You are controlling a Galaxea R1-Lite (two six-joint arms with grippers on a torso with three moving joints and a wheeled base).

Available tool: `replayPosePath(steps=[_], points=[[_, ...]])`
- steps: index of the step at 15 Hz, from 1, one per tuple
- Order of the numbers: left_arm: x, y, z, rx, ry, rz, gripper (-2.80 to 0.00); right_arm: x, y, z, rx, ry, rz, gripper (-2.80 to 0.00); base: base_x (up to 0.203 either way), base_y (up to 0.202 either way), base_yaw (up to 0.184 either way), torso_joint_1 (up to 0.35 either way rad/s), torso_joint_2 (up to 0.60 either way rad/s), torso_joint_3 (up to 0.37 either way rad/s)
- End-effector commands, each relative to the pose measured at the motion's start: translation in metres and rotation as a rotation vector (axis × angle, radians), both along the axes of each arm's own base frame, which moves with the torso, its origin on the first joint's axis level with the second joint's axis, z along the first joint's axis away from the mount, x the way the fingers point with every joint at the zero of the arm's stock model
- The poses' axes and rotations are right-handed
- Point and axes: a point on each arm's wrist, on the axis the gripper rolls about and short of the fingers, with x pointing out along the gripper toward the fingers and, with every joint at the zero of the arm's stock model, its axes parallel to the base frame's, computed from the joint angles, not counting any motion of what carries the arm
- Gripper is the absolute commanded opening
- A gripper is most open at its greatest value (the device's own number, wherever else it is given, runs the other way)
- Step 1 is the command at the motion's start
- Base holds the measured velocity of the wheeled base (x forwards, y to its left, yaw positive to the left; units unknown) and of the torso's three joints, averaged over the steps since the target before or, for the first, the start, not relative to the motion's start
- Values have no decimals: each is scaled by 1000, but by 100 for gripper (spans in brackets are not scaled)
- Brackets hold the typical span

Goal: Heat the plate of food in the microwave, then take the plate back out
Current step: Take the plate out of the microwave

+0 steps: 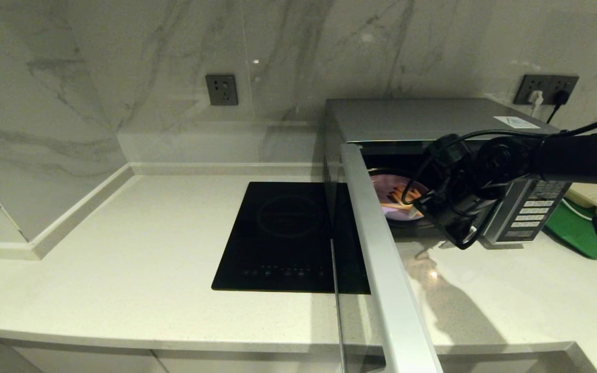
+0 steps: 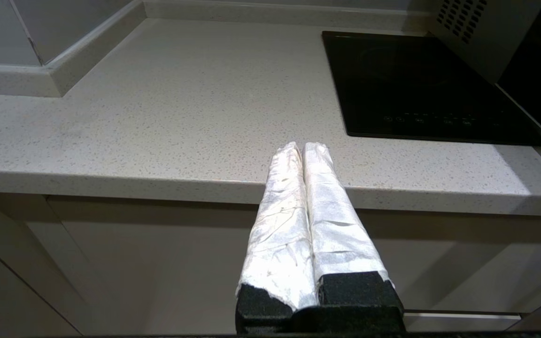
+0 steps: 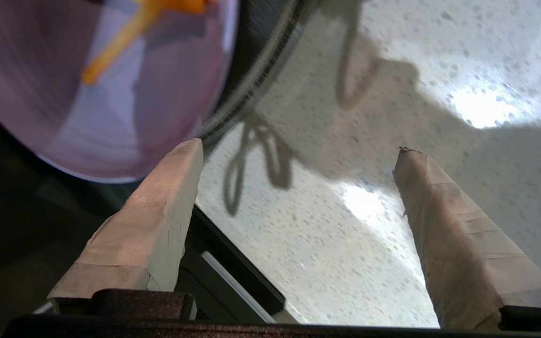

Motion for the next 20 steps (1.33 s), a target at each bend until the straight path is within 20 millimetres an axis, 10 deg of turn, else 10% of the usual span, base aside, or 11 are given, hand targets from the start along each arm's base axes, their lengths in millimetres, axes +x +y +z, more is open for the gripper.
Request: replayPosePath(steps=[1,20], points=[[0,0,0,-1,-1,1,-280,1,0,1,8,-16,-8,0,0,0,0,0,0,0],[0,0,0,-1,-1,1,-280,15,3,-16,-3,-1,-8,0,0,0,0,0,0,0]])
